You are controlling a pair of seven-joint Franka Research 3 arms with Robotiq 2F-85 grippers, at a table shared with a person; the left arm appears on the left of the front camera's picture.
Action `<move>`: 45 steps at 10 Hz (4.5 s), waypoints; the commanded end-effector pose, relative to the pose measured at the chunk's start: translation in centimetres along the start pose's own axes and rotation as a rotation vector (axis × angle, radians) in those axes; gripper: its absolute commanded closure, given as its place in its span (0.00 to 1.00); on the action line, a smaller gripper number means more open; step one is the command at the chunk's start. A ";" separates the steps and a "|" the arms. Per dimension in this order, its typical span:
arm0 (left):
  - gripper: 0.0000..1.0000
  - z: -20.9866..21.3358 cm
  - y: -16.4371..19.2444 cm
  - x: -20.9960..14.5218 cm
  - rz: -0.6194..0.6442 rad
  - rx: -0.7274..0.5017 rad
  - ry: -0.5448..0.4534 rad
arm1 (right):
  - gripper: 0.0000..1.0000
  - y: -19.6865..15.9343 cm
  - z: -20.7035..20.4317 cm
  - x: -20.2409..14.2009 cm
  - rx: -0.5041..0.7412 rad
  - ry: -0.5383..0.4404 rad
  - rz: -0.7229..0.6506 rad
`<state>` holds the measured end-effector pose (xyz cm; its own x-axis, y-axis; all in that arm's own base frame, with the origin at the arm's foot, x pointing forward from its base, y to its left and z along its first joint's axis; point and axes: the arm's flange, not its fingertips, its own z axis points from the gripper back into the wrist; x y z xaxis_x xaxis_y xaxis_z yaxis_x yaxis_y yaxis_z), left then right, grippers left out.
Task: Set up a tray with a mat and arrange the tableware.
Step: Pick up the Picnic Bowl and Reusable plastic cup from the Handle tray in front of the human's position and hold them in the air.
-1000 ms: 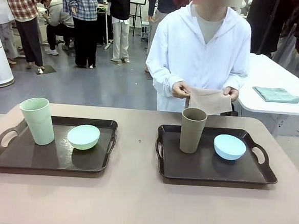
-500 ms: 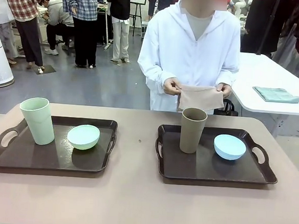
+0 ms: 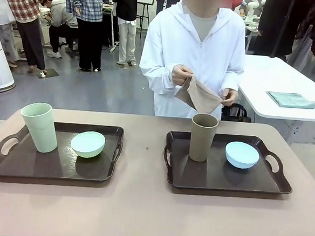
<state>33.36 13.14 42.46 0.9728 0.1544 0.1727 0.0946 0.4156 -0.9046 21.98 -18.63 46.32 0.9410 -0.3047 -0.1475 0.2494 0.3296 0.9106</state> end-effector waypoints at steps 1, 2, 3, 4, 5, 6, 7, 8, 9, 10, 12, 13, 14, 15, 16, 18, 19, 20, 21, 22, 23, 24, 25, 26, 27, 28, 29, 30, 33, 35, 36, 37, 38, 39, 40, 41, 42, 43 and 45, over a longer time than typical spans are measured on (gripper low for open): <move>0.00 -1.4 -2.4 0.1 -0.139 0.084 -0.046 | 0.00 1.5 0.1 0.5 -0.074 -0.014 0.029; 0.00 -3.2 -5.2 0.4 -0.275 0.164 -0.018 | 0.00 3.6 -0.5 1.4 -0.164 -0.007 0.045; 0.00 -5.1 -7.7 0.7 -0.387 0.258 0.002 | 0.00 5.6 -1.4 2.3 -0.234 -0.006 0.050; 0.00 -7.2 -9.9 1.3 -0.477 0.329 0.011 | 0.00 7.3 -3.0 2.8 -0.307 -0.003 0.057; 0.00 -9.8 -11.8 1.7 -0.550 0.396 0.056 | 0.00 8.7 -5.2 3.2 -0.421 -0.011 0.074; 0.00 -12.2 -13.5 2.4 -0.625 0.463 0.100 | 0.00 9.6 -7.6 3.9 -0.521 -0.030 0.072; 0.00 -15.1 -14.8 2.9 -0.697 0.530 0.144 | 0.00 10.2 -10.1 4.5 -0.623 -0.044 0.085; 0.00 -17.8 -16.2 3.5 -0.762 0.584 0.208 | 0.00 10.5 -12.8 4.9 -0.718 -0.067 0.089; 0.00 -21.1 -17.3 3.6 -0.848 0.637 0.277 | 0.00 10.3 -15.7 5.4 -0.810 -0.088 0.093; 0.00 -23.9 -18.2 3.3 -0.947 0.696 0.309 | 0.00 10.2 -17.9 5.4 -0.870 -0.110 0.099; 0.00 -28.5 -18.4 2.7 -1.093 0.738 0.366 | 0.00 9.8 -20.8 5.7 -0.924 -0.130 0.120; 0.00 -30.5 -18.1 2.6 -1.149 0.733 0.394 | 0.00 9.5 -21.8 6.1 -0.941 -0.144 0.128; 0.00 -31.5 -17.9 2.6 -1.143 0.678 0.396 | 0.00 9.4 -22.1 6.4 -0.941 -0.143 0.129; 0.00 -29.7 -18.6 1.6 -1.118 0.715 0.398 | 0.00 9.2 -21.4 6.0 -0.875 -0.114 0.104; 0.00 -29.7 -18.6 1.6 -1.118 0.715 0.398 | 0.00 9.7 -22.0 5.7 -0.930 -0.122 0.141; 0.00 -29.7 -18.6 1.6 -1.118 0.715 0.398 | 0.00 9.7 -22.0 5.7 -0.930 -0.122 0.141; 0.00 -29.7 -18.6 1.6 -1.118 0.715 0.398 | 0.00 9.7 -22.0 5.7 -0.930 -0.122 0.141; 0.00 -29.8 -18.5 2.2 -1.124 0.701 0.390 | 0.00 9.6 -21.8 5.8 -0.913 -0.110 0.144; 0.00 -32.2 -19.1 3.2 -1.334 0.559 0.407 | 0.00 10.3 -22.6 7.2 -0.920 -0.141 0.187; 0.00 -34.3 -19.8 4.3 -1.461 0.404 0.460 | 0.00 10.6 -23.9 8.3 -0.992 -0.196 0.187; 0.00 -36.1 -20.0 5.0 -1.527 0.366 0.493 | 0.00 10.6 -24.7 9.2 -1.009 -0.210 0.183; 0.00 -37.6 -19.9 5.9 -1.558 0.327 0.503 | 0.00 10.5 -25.4 10.1 -1.041 -0.240 0.205; 0.00 -39.9 -19.3 6.6 -1.564 0.309 0.515 | 0.00 9.6 -26.2 11.2 -1.131 -0.273 0.203; 0.00 -41.9 -19.3 7.1 -1.590 0.259 0.512 | 0.00 9.1 -27.1 11.9 -1.164 -0.266 0.199; 0.00 -43.8 -19.4 7.6 -1.626 0.228 0.489 | 0.00 8.9 -28.1 12.3 -1.191 -0.252 0.211; 0.00 -45.6 -19.2 8.6 -1.625 0.240 0.486 | 0.00 8.6 -28.9 12.4 -1.212 -0.232 0.214; 0.00 -47.2 -18.9 9.2 -1.615 0.172 0.471 | 0.00 8.4 -29.5 12.4 -1.226 -0.209 0.223; 0.00 -48.0 -18.7 9.5 -1.595 0.126 0.468 | 0.00 8.3 -29.6 12.7 -1.222 -0.198 0.214; 0.00 -47.6 -19.0 8.7 -1.593 0.205 0.482 | 0.00 7.6 -29.2 12.2 -1.205 -0.197 0.235; 0.00 -48.5 -18.8 8.9 -1.585 0.181 0.484 | 0.00 7.7 -29.4 12.3 -1.205 -0.182 0.229; 0.00 -47.7 -18.9 9.2 -1.628 0.103 0.441 | 0.00 7.7 -29.3 13.3 -1.182 -0.193 0.213; 0.00 -48.3 -18.0 9.6 -1.631 0.036 0.407 | 0.00 7.2 -29.5 14.1 -1.176 -0.185 0.221; 0.00 -49.7 -16.3 10.6 -1.613 -0.020 0.431 | 0.00 6.8 -29.7 14.8 -1.171 -0.173 0.217; 0.00 -51.0 -14.9 11.0 -1.611 -0.059 0.412 | 0.00 6.4 -29.6 14.9 -1.159 -0.163 0.216; 0.00 -52.1 -14.1 11.4 -1.602 -0.076 0.406 | 0.00 6.3 -29.7 15.2 -1.143 -0.160 0.211; 0.00 -53.3 -13.1 11.3 -1.603 -0.093 0.411 | 0.00 5.9 -29.5 15.4 -1.140 -0.157 0.209; 0.00 -54.4 -12.2 11.5 -1.590 -0.112 0.390 | 0.00 5.7 -29.3 15.7 -1.136 -0.161 0.205; 0.00 -55.5 -11.7 11.1 -1.581 -0.123 0.365 | 0.00 5.4 -29.3 15.9 -1.135 -0.156 0.206; 0.00 -57.4 -10.9 10.3 -1.579 -0.124 0.357 | 0.00 5.0 -29.7 16.5 -1.135 -0.143 0.197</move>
<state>54.68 -40.78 32.08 -0.0853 -0.5809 0.8095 0.9913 -0.1309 0.0105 44.64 4.33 37.31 0.9659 -0.2477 0.0749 0.2484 0.9687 -0.0005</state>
